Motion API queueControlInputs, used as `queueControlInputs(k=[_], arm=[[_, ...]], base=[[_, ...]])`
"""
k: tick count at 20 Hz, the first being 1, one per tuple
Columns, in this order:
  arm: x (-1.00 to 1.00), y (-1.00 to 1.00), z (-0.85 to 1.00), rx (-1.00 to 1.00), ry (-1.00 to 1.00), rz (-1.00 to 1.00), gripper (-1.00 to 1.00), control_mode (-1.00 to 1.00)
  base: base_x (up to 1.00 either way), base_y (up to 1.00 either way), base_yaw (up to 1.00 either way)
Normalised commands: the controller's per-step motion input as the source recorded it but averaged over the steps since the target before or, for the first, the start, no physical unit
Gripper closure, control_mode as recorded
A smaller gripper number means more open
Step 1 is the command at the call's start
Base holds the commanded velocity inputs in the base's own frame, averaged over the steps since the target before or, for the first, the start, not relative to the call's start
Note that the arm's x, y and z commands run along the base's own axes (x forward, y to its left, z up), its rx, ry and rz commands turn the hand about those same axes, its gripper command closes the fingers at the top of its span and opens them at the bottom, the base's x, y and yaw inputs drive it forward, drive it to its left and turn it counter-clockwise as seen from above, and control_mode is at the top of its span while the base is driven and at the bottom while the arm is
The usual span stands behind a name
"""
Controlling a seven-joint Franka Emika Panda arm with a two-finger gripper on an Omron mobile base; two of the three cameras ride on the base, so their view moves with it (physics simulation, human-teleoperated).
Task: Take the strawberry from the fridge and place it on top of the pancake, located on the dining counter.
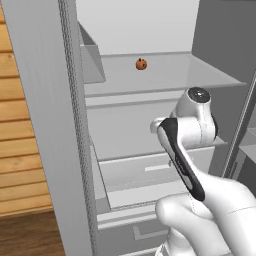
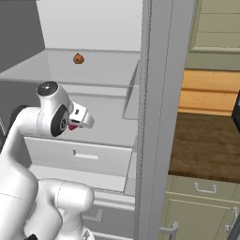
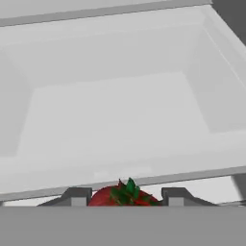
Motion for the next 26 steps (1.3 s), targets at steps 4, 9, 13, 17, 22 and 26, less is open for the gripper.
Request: queueControlInputs(k=[4,9,13,17,22,26], arm=[[-0.89,0.0,0.67,0.0,0.21,0.13,1.0,-1.0],[-0.97,0.0,0.03,-0.13,0.19,0.09,1.0,-1.0],[-0.88,-0.02,0.0,-0.11,-0.02,0.0,1.0,-1.0],[-0.43,-0.01,0.01,0.1,-0.23,0.0,1.0,-1.0],[-0.31,-0.01,0.04,0.14,-0.15,0.0,1.0,-1.0],[-0.19,-0.04,0.01,0.02,-0.02,-0.02,1.0,-1.0]], base=[[0.0,0.0,0.0],[0.0,0.0,0.0],[0.0,0.0,0.0],[0.0,0.0,0.0],[0.0,0.0,0.0],[0.0,0.0,0.0]])
